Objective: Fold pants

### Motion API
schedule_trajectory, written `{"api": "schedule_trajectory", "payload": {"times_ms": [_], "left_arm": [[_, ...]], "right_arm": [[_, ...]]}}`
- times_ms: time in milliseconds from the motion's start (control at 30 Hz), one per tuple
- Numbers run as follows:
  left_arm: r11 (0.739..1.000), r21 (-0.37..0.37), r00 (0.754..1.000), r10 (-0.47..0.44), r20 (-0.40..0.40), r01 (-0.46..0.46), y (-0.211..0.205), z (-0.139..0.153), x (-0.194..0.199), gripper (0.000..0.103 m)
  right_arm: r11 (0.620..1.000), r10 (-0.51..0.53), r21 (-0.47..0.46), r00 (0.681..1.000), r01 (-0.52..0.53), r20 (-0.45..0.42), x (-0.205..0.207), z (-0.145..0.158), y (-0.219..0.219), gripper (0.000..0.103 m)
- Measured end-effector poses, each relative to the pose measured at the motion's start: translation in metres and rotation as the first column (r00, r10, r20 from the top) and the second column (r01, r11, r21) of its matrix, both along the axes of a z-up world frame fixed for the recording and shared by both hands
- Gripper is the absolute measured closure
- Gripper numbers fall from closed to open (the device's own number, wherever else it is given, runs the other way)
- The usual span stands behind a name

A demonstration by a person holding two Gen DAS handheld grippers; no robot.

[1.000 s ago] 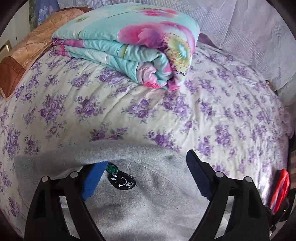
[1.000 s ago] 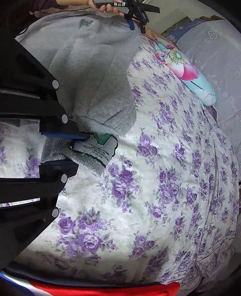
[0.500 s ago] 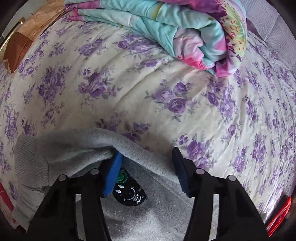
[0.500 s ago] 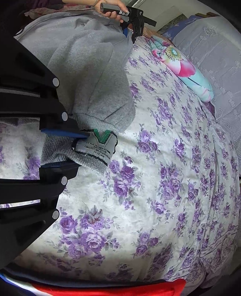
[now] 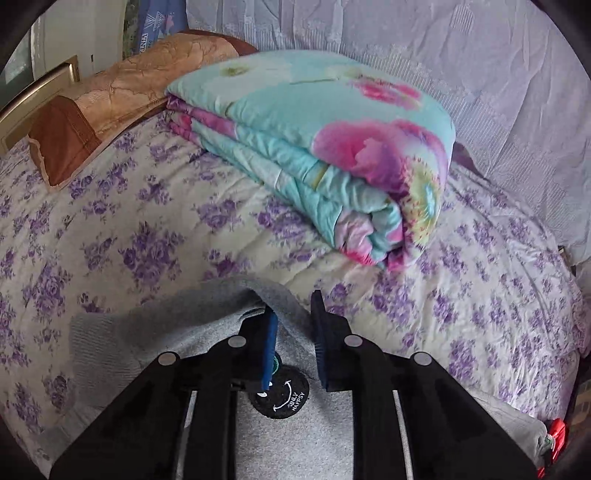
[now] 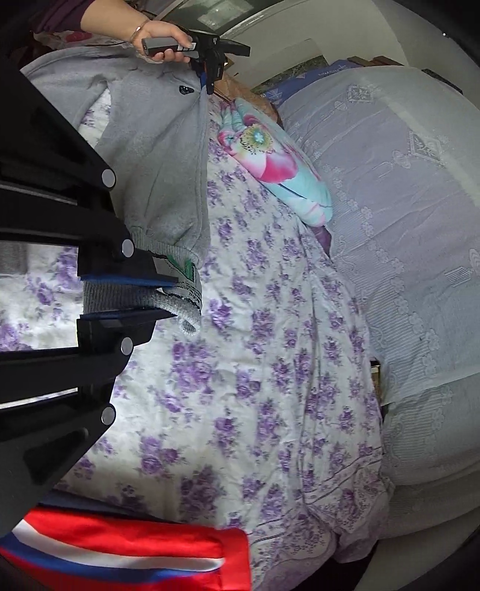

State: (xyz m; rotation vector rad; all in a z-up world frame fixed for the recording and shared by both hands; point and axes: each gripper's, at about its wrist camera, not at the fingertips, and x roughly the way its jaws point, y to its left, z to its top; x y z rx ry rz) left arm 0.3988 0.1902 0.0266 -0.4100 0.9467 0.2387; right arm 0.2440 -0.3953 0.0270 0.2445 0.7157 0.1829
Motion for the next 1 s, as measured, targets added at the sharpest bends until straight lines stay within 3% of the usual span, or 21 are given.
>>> {"api": "schedule_trajectory", "payload": {"times_ms": [67, 100, 133, 167, 200, 233, 267, 333, 367, 433, 467, 533, 633, 700, 767, 800, 867, 1000], "left_arm": [[1.000, -0.001, 0.998, 0.013, -0.057, -0.013, 0.002, -0.011, 0.015, 0.084], [1.000, 0.004, 0.992, 0.009, -0.128, -0.008, 0.003, -0.028, 0.026, 0.083], [1.000, -0.005, 0.982, 0.017, -0.189, -0.019, 0.007, -0.046, 0.032, 0.080], [0.999, -0.034, 0.971, 0.017, -0.240, -0.026, 0.011, -0.064, 0.033, 0.076], [0.996, -0.079, 0.966, 0.014, -0.258, -0.035, 0.016, -0.074, 0.031, 0.076], [0.991, -0.124, 0.971, 0.011, -0.240, -0.042, 0.021, -0.074, 0.027, 0.072], [0.981, -0.195, 0.976, -0.017, -0.217, -0.026, 0.025, -0.071, 0.023, 0.052], [0.942, -0.335, 0.979, -0.087, -0.185, 0.020, 0.031, -0.061, 0.014, 0.031], [0.925, -0.379, 0.981, -0.099, -0.164, 0.030, 0.035, -0.052, 0.006, 0.029], [0.860, -0.504, 0.981, -0.155, -0.116, 0.076, 0.041, -0.035, -0.015, 0.024], [0.844, -0.528, 0.981, -0.169, -0.099, 0.092, 0.044, -0.024, -0.028, 0.023], [0.845, -0.514, 0.976, -0.208, -0.068, 0.144, 0.046, -0.003, -0.059, 0.019], [0.886, -0.397, 0.963, -0.269, -0.021, 0.239, 0.043, 0.019, -0.120, 0.017], [0.919, -0.305, 0.963, -0.270, -0.024, 0.250, 0.047, 0.020, -0.162, 0.017], [0.942, -0.232, 0.966, -0.256, -0.025, 0.244, 0.054, 0.013, -0.203, 0.017], [0.959, -0.177, 0.972, -0.232, -0.031, 0.223, 0.057, 0.007, -0.224, 0.017], [0.973, -0.124, 0.978, -0.203, -0.045, 0.196, 0.064, -0.009, -0.253, 0.017], [0.978, -0.160, 0.984, -0.151, -0.091, 0.136, 0.084, -0.045, -0.276, 0.017]], "right_arm": [[1.000, -0.019, -0.020, 0.999, 0.018, -0.029, 0.025, -0.001, 0.004, 0.091], [0.999, -0.033, -0.031, 0.998, 0.032, -0.060, 0.038, -0.008, 0.005, 0.082], [0.997, -0.055, -0.054, 0.992, 0.049, -0.112, 0.053, -0.022, 0.007, 0.053], [0.991, -0.101, -0.109, 0.980, 0.083, -0.169, 0.064, -0.038, 0.008, 0.043], [0.978, -0.159, -0.169, 0.965, 0.125, -0.208, 0.069, -0.053, 0.009, 0.042], [0.971, -0.185, -0.192, 0.955, 0.141, -0.233, 0.069, -0.063, 0.007, 0.048], [0.974, -0.184, -0.173, 0.954, 0.145, -0.236, 0.062, -0.067, 0.004, 0.049], [0.987, -0.148, -0.090, 0.967, 0.132, -0.207, 0.034, -0.057, -0.003, 0.048], [0.993, -0.108, -0.056, 0.975, 0.099, -0.195, 0.017, -0.050, -0.003, 0.047], [1.000, -0.025, -0.013, 0.983, 0.023, -0.180, -0.022, -0.037, 0.000, 0.035], [1.000, 0.000, -0.015, 0.984, -0.003, -0.180, -0.039, -0.033, 0.003, 0.034], [0.997, 0.053, -0.042, 0.975, -0.063, -0.216, -0.070, -0.037, 0.013, 0.033], [0.992, 0.078, -0.068, 0.956, -0.101, -0.283, -0.101, -0.056, 0.029, 0.033], [0.992, 0.084, -0.065, 0.950, -0.108, -0.300, -0.110, -0.070, 0.036, 0.034], [0.993, 0.092, -0.046, 0.946, -0.112, -0.311, -0.113, -0.083, 0.044, 0.052], [0.991, 0.118, -0.024, 0.940, -0.133, -0.319, -0.113, -0.089, 0.050, 0.081], [0.989, 0.119, -0.048, 0.947, -0.140, -0.298, -0.117, -0.094, 0.061, 0.088], [0.994, 0.064, -0.080, 0.977, -0.081, -0.204, -0.134, -0.078, 0.066, 0.091]]}}
